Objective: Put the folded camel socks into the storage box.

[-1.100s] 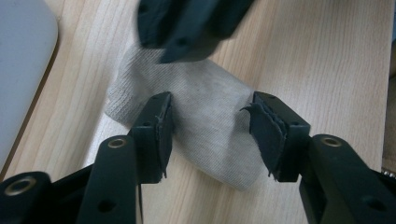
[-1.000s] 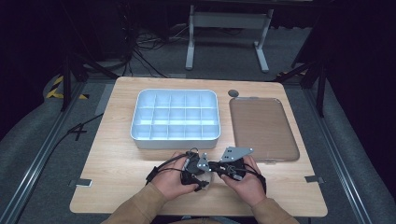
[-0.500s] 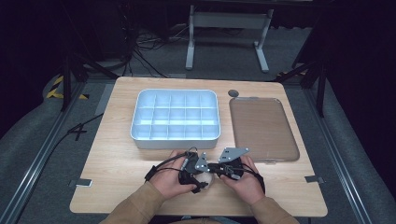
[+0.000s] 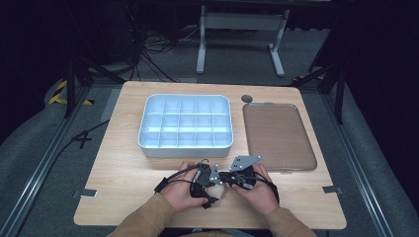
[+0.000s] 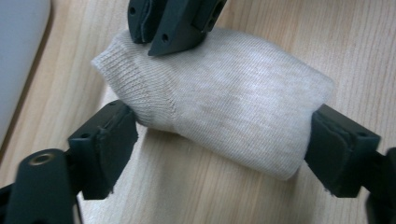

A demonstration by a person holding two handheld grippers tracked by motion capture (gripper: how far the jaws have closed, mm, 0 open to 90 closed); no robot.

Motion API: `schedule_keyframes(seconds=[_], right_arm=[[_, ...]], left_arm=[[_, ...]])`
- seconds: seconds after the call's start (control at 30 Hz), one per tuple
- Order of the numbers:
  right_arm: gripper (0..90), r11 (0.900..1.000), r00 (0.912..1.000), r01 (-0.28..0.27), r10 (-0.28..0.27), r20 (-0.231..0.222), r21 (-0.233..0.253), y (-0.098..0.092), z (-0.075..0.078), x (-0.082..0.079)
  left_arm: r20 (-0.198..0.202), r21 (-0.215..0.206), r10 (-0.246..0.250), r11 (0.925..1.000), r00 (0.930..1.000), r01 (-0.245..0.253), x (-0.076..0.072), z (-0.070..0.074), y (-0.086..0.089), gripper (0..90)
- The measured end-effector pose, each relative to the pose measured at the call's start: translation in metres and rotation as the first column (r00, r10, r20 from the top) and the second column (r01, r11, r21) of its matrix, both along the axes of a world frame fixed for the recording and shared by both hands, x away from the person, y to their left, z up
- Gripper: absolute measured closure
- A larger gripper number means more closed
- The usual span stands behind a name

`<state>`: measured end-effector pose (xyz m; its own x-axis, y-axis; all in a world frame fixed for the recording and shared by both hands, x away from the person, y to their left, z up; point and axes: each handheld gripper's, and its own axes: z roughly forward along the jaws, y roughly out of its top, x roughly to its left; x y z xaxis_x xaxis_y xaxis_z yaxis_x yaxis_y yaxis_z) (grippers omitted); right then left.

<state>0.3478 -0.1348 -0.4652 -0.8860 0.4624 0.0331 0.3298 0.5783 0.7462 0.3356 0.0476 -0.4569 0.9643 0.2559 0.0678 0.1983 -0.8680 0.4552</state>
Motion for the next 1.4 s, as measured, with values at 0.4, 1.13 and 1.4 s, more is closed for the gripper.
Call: schedule_keyframes(seconds=[0.4, 1.13, 1.4], right_arm=[[75.2, 0.995, 0.9985, 0.050, -0.052, 0.018, 0.081, -0.008, 0.027, -0.015], [50.6, 0.984, 0.9591, 0.178, -0.176, -0.221, -0.012, -0.005, 0.003, -0.004], [52.1, 0.989, 0.9328, 0.147, -0.138, -0.333, -0.001, -0.003, -0.002, 0.006]], left_arm=[[-0.030, -0.058, 0.015, 0.9982, 0.9994, -0.016, -0.001, 0.009, 0.005, 23.7], [-0.021, -0.039, 0.005, 0.9992, 0.9998, -0.006, -0.004, 0.008, 0.001, 25.7], [-0.001, -0.021, -0.004, 0.9998, 1.0000, 0.004, -0.007, 0.006, 0.001, 26.2]])
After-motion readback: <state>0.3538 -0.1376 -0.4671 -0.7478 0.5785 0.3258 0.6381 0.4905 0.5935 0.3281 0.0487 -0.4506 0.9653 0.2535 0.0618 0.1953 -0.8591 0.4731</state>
